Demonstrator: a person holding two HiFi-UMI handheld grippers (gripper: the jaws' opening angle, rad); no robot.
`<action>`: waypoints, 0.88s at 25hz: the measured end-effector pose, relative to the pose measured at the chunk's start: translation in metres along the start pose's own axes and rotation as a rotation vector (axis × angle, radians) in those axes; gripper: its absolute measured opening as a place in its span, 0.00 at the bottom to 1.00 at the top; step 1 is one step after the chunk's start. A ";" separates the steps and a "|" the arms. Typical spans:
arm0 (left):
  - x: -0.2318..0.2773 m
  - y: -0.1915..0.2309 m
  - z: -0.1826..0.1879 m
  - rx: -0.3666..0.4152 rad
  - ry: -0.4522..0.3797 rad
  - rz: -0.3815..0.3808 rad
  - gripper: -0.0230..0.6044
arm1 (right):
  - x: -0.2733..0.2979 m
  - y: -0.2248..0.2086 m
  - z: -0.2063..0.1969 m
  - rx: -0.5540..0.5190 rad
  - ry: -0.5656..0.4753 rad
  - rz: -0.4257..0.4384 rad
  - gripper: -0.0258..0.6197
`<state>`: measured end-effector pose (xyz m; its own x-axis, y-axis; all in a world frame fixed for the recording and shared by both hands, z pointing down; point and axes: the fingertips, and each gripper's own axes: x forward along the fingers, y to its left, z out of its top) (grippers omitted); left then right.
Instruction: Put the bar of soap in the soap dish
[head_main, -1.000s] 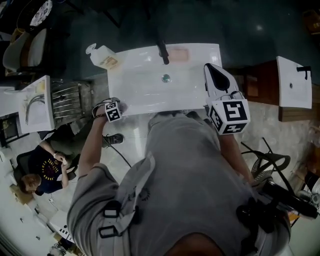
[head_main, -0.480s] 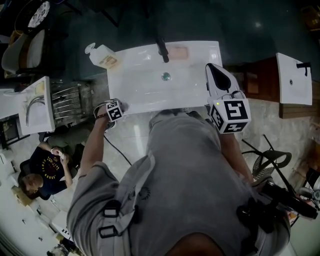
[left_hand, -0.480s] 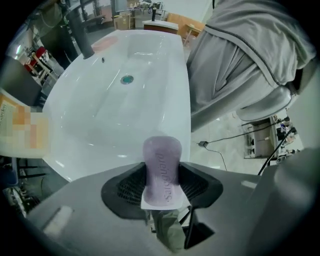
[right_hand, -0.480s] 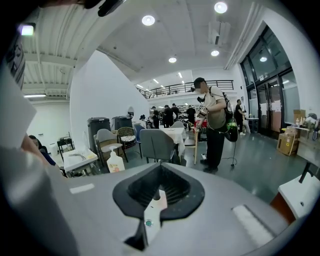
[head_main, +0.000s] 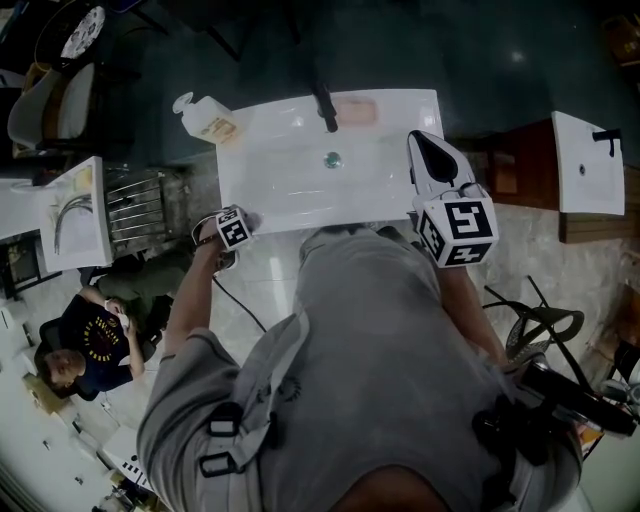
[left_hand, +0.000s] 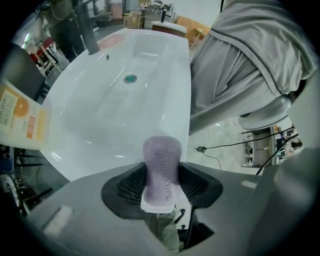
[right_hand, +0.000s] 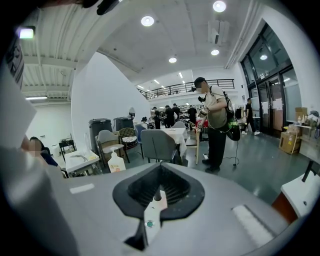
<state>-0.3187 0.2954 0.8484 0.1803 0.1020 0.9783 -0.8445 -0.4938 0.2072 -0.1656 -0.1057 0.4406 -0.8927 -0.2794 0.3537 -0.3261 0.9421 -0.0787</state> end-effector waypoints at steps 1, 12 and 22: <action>0.000 0.000 0.000 -0.007 -0.001 0.002 0.35 | 0.000 0.000 -0.001 0.003 0.000 0.002 0.04; -0.003 -0.019 0.015 -0.031 0.005 -0.031 0.34 | 0.002 -0.015 -0.009 0.021 0.018 -0.007 0.04; -0.086 -0.036 0.032 -0.054 -0.006 -0.028 0.34 | 0.013 -0.025 -0.015 0.036 0.057 -0.002 0.04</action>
<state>-0.2877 0.2770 0.7570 0.2071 0.1100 0.9721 -0.8652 -0.4431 0.2345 -0.1645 -0.1305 0.4614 -0.8731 -0.2696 0.4063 -0.3399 0.9339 -0.1108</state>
